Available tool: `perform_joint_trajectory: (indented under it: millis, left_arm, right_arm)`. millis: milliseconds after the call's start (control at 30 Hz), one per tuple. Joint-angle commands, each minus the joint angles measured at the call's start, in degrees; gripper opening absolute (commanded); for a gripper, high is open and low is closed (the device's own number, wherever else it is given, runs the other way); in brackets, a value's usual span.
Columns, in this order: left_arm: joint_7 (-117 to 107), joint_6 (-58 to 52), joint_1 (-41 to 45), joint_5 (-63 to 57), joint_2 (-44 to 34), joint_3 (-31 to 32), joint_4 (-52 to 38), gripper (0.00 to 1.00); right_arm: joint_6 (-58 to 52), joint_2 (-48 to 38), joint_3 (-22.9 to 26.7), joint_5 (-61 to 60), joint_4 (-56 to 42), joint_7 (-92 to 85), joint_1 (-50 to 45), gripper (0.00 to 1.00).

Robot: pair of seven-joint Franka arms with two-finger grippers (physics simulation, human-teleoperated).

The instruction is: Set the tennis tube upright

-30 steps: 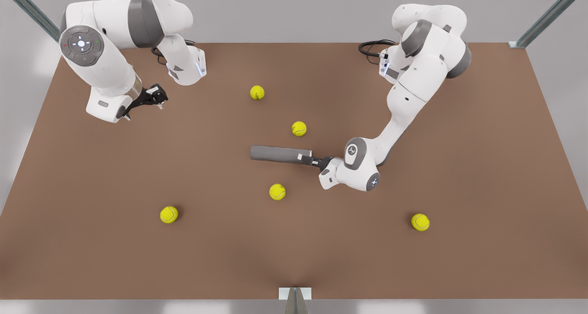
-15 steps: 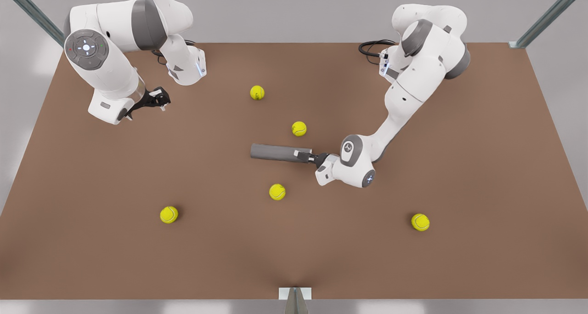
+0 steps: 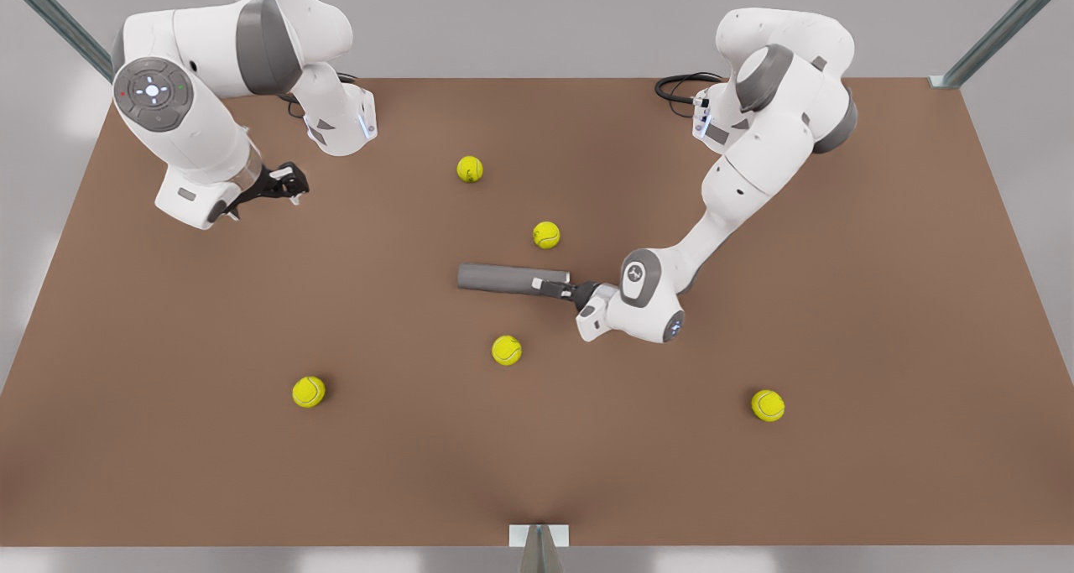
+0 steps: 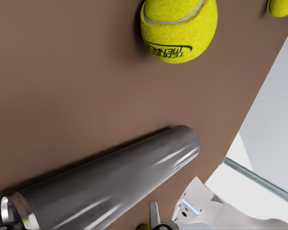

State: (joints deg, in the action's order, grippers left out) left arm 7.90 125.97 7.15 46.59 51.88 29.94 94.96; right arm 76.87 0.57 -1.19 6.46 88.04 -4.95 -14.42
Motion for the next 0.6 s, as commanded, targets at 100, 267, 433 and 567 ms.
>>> perform_joint_trajectory:
  millis: [100,267,433,567]
  left_arm:
    - [3.3,-1.2,-4.0,-0.2,0.1,2.9,0.0,1.0]
    - [3.2,-1.8,-5.8,0.3,0.1,4.3,-0.1,1.0]
    - [3.2,-0.7,-5.4,0.4,0.6,4.3,-0.1,1.0]
    - [3.1,-0.7,-5.7,0.4,0.5,5.1,-0.1,1.0]
  right_arm:
    - [0.0,-0.5,0.8,0.5,-0.6,1.4,4.0,1.0]
    - [2.0,-2.6,2.2,0.8,-0.7,4.4,4.2,1.0]
    - [2.3,-2.0,2.2,0.9,-0.8,4.2,6.3,1.0]
    - [2.2,-1.8,2.9,0.8,-0.9,3.5,6.4,1.0]
